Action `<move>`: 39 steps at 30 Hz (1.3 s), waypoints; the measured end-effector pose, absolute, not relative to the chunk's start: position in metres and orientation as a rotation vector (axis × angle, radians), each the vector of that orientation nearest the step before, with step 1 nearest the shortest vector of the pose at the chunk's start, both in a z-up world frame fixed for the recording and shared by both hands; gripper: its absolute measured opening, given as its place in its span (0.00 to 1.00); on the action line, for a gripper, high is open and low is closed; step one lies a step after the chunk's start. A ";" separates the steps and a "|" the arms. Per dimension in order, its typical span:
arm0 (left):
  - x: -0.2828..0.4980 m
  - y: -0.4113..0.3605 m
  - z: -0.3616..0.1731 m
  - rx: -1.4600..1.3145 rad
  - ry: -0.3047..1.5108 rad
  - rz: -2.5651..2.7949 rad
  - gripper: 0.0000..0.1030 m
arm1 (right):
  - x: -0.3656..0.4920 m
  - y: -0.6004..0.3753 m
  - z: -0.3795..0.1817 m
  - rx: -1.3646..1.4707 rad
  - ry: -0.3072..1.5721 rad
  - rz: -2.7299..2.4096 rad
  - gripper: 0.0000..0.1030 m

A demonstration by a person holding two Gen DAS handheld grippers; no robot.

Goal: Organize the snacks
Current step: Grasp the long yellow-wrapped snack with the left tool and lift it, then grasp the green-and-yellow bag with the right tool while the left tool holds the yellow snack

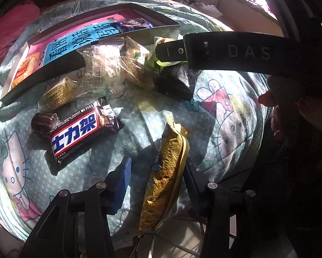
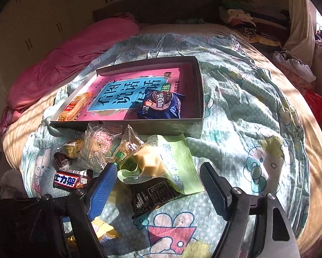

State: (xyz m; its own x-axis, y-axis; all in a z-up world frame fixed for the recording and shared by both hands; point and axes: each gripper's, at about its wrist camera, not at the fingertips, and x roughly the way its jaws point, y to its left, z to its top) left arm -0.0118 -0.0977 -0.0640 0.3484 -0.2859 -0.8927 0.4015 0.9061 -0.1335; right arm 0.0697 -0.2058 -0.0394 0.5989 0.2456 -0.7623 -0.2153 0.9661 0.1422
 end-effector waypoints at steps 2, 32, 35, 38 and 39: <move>-0.010 -0.097 -0.064 0.108 1.129 -0.448 0.36 | 0.073 -0.206 -0.043 0.037 0.902 0.271 0.77; 0.001 -0.058 -0.026 -0.081 1.029 -0.432 0.25 | 0.080 -0.229 -0.029 0.188 0.815 0.354 0.29; 0.006 -0.052 -0.024 -0.093 1.020 -0.413 0.25 | 0.081 -0.228 -0.028 0.188 0.805 0.366 0.18; 0.011 -0.047 -0.024 -0.105 1.022 -0.401 0.25 | 0.085 -0.232 -0.036 0.211 0.843 0.349 0.18; 0.011 -0.046 -0.024 -0.106 1.023 -0.399 0.25 | 0.086 -0.236 -0.037 0.239 0.846 0.351 0.18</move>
